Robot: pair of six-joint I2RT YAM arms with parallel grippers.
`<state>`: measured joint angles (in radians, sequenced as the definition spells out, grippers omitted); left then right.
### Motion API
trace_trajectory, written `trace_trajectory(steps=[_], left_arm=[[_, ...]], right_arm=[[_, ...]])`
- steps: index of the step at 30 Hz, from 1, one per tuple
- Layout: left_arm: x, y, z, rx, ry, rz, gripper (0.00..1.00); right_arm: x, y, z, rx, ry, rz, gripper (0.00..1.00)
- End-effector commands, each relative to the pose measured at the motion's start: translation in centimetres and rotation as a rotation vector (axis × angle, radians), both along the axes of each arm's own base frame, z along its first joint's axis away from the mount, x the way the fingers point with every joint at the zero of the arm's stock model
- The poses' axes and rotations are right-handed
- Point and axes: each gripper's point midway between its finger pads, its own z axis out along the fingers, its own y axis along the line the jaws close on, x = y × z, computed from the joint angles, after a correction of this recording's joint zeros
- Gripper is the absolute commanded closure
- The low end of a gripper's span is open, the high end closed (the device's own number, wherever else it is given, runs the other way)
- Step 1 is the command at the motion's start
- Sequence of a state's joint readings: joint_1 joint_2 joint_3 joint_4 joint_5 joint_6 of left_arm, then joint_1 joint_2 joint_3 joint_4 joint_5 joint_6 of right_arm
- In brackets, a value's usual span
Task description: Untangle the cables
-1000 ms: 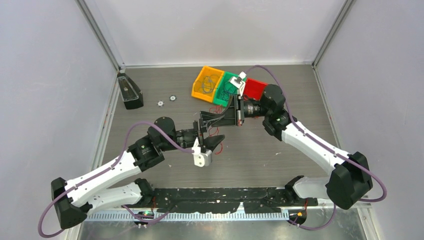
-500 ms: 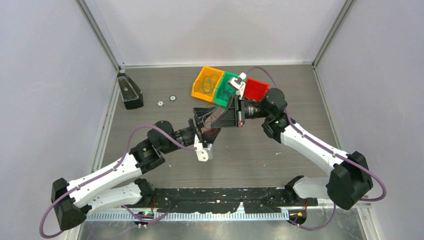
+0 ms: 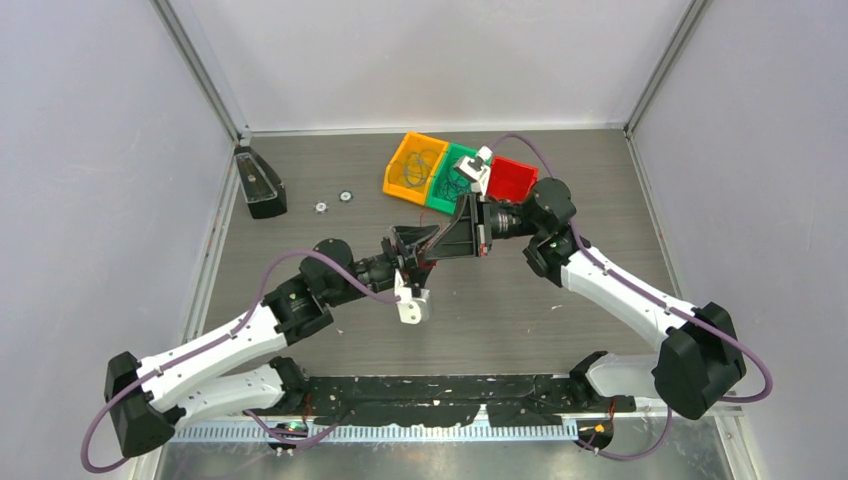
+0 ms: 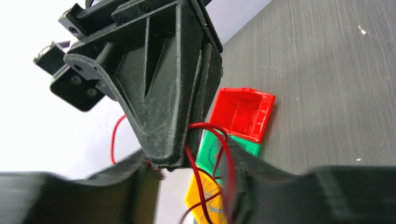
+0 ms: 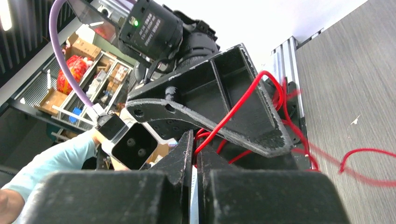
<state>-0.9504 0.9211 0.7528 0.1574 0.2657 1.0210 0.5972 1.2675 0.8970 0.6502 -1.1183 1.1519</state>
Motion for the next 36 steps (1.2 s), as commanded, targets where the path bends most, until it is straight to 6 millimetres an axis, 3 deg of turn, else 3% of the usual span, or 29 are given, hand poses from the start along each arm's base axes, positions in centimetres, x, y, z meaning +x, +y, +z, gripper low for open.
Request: trace_trajectory(steps=[1, 2, 3, 4, 5, 6, 7, 17, 22, 27, 31, 36], left_arm=[[0.7, 0.5, 0.9, 0.024, 0.034, 0.035, 0.65], [0.6, 1.0, 0.5, 0.037, 0.050, 0.042, 0.70], [0.5, 1.3, 0.1, 0.047, 0.058, 0.046, 0.76], [0.3, 1.8, -0.7, 0.070, 0.076, 0.049, 0.82], [0.1, 2.3, -1.2, 0.080, 0.085, 0.053, 0.87], [-0.2, 2.7, -1.6, 0.090, 0.096, 0.055, 0.93], [-0.6, 3.0, -2.0, 0.102, 0.109, 0.051, 1.00], [-3.6, 4.1, -4.2, 0.187, 0.395, 0.005, 1.00], [-6.7, 3.1, -4.2, 0.131, 0.689, -0.074, 1.00], [-8.0, 2.7, -3.4, 0.008, 0.951, -0.090, 1.00], [-8.6, 2.4, -2.4, -0.068, 1.150, -0.129, 1.00], [-11.3, 0.9, -1.1, -0.091, 1.514, -0.273, 1.00]], right_arm=[[-2.3, -0.9, 1.5, 0.014, -0.102, 0.080, 0.94], [-2.3, -1.1, 1.8, 0.016, -0.189, 0.085, 0.95], [-2.3, -1.3, 0.3, -0.069, -0.113, 0.085, 0.95], [-1.8, -1.4, 1.0, -0.059, -0.259, 0.054, 0.95], [-2.1, -1.9, -0.9, -0.157, -0.177, 0.057, 0.95], [-1.5, -2.0, -0.6, -0.161, -0.306, 0.023, 0.95], [-1.8, -2.5, -1.9, -0.231, -0.256, 0.024, 0.95], [1.7, -4.3, -4.9, -0.447, -0.514, -0.110, 0.95], [1.9, -4.9, -3.8, -0.472, -0.733, -0.117, 0.95], [2.1, -5.8, -3.7, -0.485, -0.932, -0.132, 0.95], [1.8, -6.2, -3.1, -0.458, -1.088, -0.140, 0.95], [0.4, -6.7, -1.7, -0.386, -1.298, -0.156, 0.95]])
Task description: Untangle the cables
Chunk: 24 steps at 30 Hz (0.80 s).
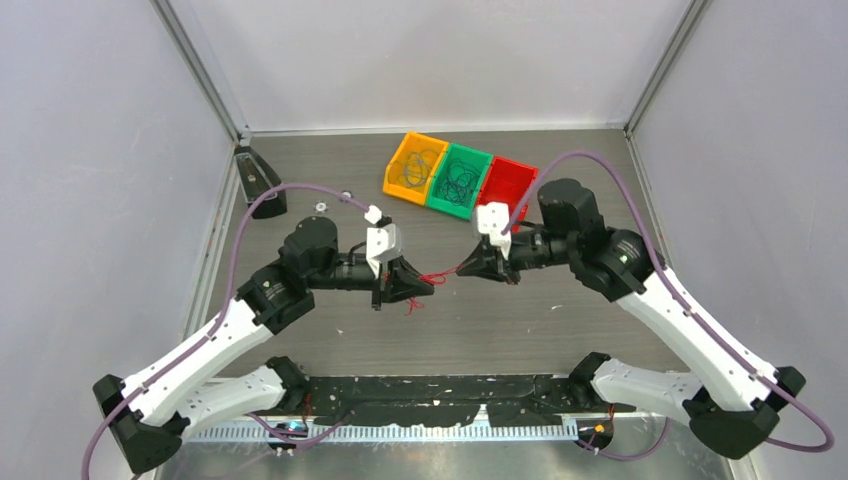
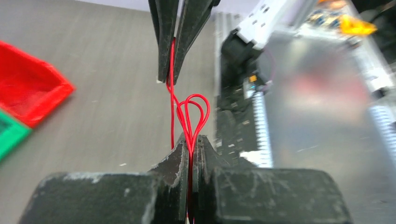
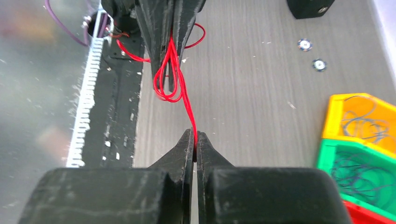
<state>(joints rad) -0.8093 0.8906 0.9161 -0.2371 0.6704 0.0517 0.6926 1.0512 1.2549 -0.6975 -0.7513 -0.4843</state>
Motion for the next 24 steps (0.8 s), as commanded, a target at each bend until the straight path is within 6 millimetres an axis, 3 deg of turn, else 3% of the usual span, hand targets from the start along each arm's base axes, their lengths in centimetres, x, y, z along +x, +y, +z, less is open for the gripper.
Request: trace_trajectory(steps=[1, 8, 16, 18, 24], left_arm=[[-4.0, -0.8, 1.3, -0.048, 0.458, -0.147, 1.00], [-3.3, -2.5, 2.2, -0.086, 0.629, -0.165, 1.00], [-2.9, -3.5, 1.9, -0.097, 0.748, -0.174, 1.00], [-2.9, -3.2, 1.9, -0.094, 0.720, -0.172, 1.00], [-2.7, -2.1, 1.4, -0.072, 0.607, -0.149, 1.00]], right_arm=[[-0.1, -1.6, 2.4, 0.030, -0.296, -0.012, 0.95], [-1.8, -1.3, 4.1, 0.088, -0.430, -0.003, 0.95], [-3.0, 0.1, 3.5, 0.060, -0.430, 0.071, 0.93], [-3.1, 0.0, 3.3, 0.048, -0.423, 0.075, 0.75], [-4.1, -0.9, 2.2, 0.008, -0.377, 0.096, 0.45]])
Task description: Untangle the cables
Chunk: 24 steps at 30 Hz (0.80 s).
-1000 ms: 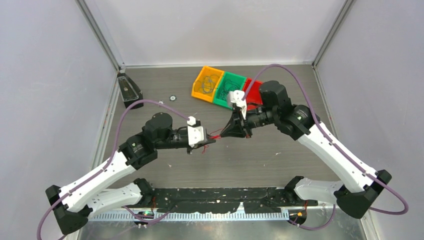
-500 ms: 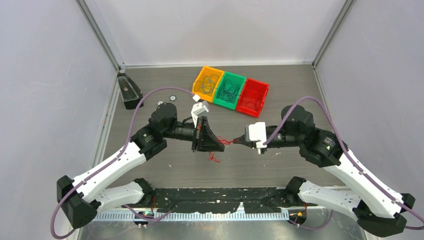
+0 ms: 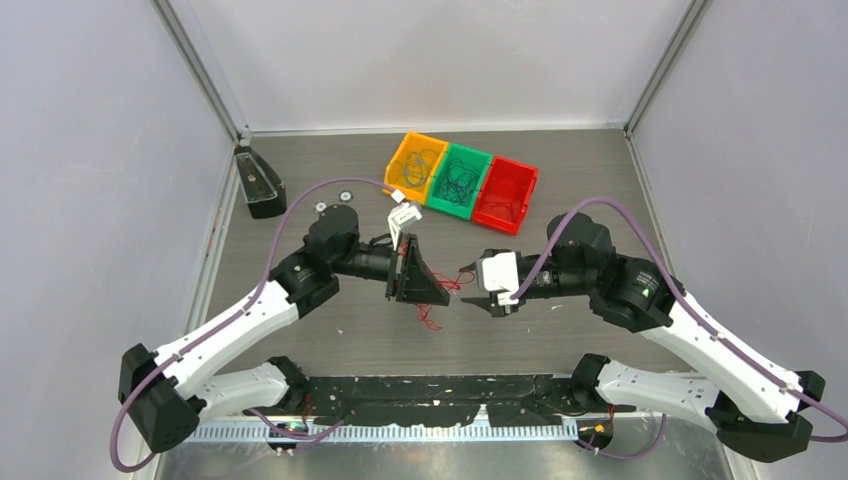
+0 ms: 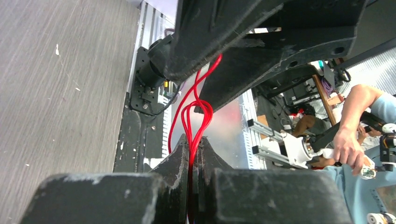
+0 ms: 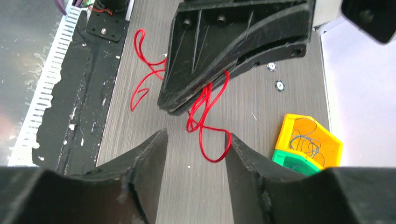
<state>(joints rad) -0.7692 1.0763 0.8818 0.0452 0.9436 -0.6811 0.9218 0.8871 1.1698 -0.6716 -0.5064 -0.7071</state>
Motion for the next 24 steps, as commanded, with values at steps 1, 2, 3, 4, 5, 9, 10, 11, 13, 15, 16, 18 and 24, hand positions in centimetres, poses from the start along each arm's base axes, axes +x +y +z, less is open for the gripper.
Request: trace_trajectory(steps=[1, 2, 3, 4, 5, 9, 10, 11, 13, 15, 16, 18, 24], left_arm=[[-0.3, 0.9, 1.2, -0.033, -0.113, -0.010, 1.00], [-0.3, 1.0, 1.2, -0.034, -0.119, -0.010, 1.00], [-0.2, 0.9, 1.1, -0.032, -0.117, -0.009, 1.00], [-0.2, 0.9, 1.1, -0.032, -0.118, -0.007, 1.00], [-0.1, 0.9, 1.1, -0.032, -0.120, -0.009, 1.00], [0.1, 0.7, 1.1, -0.030, -0.117, -0.006, 1.00], [0.1, 0.7, 1.1, -0.030, -0.117, -0.005, 1.00], [0.1, 0.7, 1.1, -0.029, -0.115, -0.007, 1.00], [0.1, 0.6, 1.1, -0.029, -0.113, -0.008, 1.00], [0.1, 0.6, 1.3, -0.033, -0.116, -0.014, 1.00], [0.0, 0.6, 1.3, -0.034, -0.116, -0.017, 1.00], [0.1, 0.5, 1.2, -0.030, -0.111, -0.016, 1.00], [0.0, 0.4, 1.5, -0.036, -0.103, -0.020, 1.00]], right_arm=[[-0.9, -0.6, 1.3, 0.017, -0.013, 0.019, 0.43], [-1.1, -0.6, 1.2, 0.015, -0.001, 0.023, 0.40], [-1.2, -0.5, 1.2, 0.018, 0.004, 0.026, 0.39], [-1.2, -0.3, 1.2, 0.019, 0.020, 0.030, 0.36], [-1.2, -0.1, 1.4, 0.025, 0.025, 0.032, 0.35], [-1.1, 0.9, 2.3, 0.066, 0.063, 0.030, 0.34], [-1.1, 1.0, 2.6, 0.074, 0.066, 0.030, 0.34], [-1.0, 1.3, 2.8, 0.086, 0.069, 0.028, 0.35], [-0.7, 1.6, 3.0, 0.095, 0.066, 0.022, 0.38], [-0.3, 1.8, 3.0, 0.097, 0.056, 0.005, 0.42], [-0.1, 1.9, 3.0, 0.098, 0.052, -0.001, 0.42], [0.3, 2.1, 3.1, 0.101, 0.042, -0.011, 0.48], [0.5, 2.1, 2.8, 0.081, 0.016, -0.007, 0.71]])
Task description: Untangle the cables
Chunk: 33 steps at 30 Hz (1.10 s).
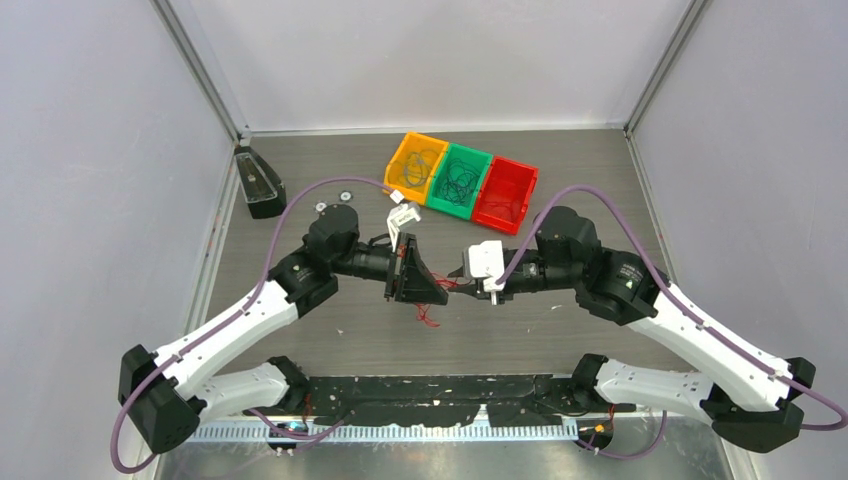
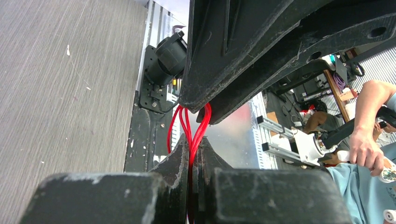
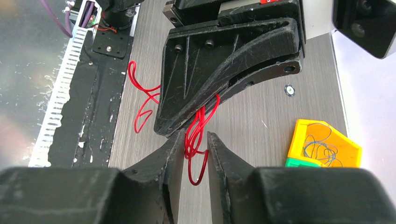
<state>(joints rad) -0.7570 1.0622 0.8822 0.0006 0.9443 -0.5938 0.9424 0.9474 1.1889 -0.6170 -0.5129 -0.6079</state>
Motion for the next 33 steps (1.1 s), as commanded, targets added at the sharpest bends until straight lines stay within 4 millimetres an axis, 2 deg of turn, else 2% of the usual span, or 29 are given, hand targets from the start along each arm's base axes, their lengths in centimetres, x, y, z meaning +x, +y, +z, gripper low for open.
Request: trace_trajectory(steps=[1, 4, 10, 13, 16, 20, 22, 27, 29, 30, 32, 33], left_arm=[[-0.3, -0.1, 2.0, -0.044, -0.037, -0.025, 1.00], [-0.2, -0.1, 2.2, -0.048, -0.042, -0.024, 1.00], [-0.3, -0.1, 2.4, -0.054, -0.041, -0.029, 1.00], [-0.5, -0.1, 2.7, -0.061, -0.038, -0.040, 1.00], [-0.6, -0.1, 2.9, -0.070, -0.042, -0.049, 1.00], [-0.4, 0.4, 3.2, -0.079, -0.056, -0.028, 0.98], [-0.2, 0.7, 3.2, -0.083, -0.069, -0.016, 0.75], [1.5, 2.1, 3.7, -0.081, -0.134, 0.067, 0.44], [3.0, 3.3, 4.0, -0.074, -0.166, 0.135, 0.32], [4.1, 4.1, 4.3, -0.072, -0.184, 0.184, 0.21], [6.3, 5.9, 5.1, -0.077, -0.240, 0.296, 0.05], [7.5, 7.0, 5.4, -0.075, -0.271, 0.360, 0.01]], right_arm=[[0.4, 0.3, 2.6, 0.056, -0.077, -0.005, 0.71], [0.4, 0.2, 2.1, 0.044, -0.076, -0.007, 0.62], [0.4, 0.2, 1.7, 0.030, -0.084, -0.003, 0.62], [0.4, 0.2, 1.8, 0.031, -0.090, -0.004, 0.70], [1.1, 0.1, 1.9, 0.028, -0.113, -0.031, 0.92], [1.8, -0.3, 2.0, 0.024, -0.130, -0.077, 0.95], [1.9, -0.5, 2.1, 0.026, -0.134, -0.092, 0.95], [2.9, -1.1, 2.0, 0.015, -0.132, -0.157, 0.95], [3.7, -1.5, 1.7, 0.002, -0.119, -0.196, 0.95], [4.1, -1.6, 1.4, -0.007, -0.110, -0.211, 0.95], [5.9, -2.6, 0.5, -0.036, -0.078, -0.278, 0.95], [6.4, -3.0, 0.1, -0.050, -0.057, -0.300, 0.95]])
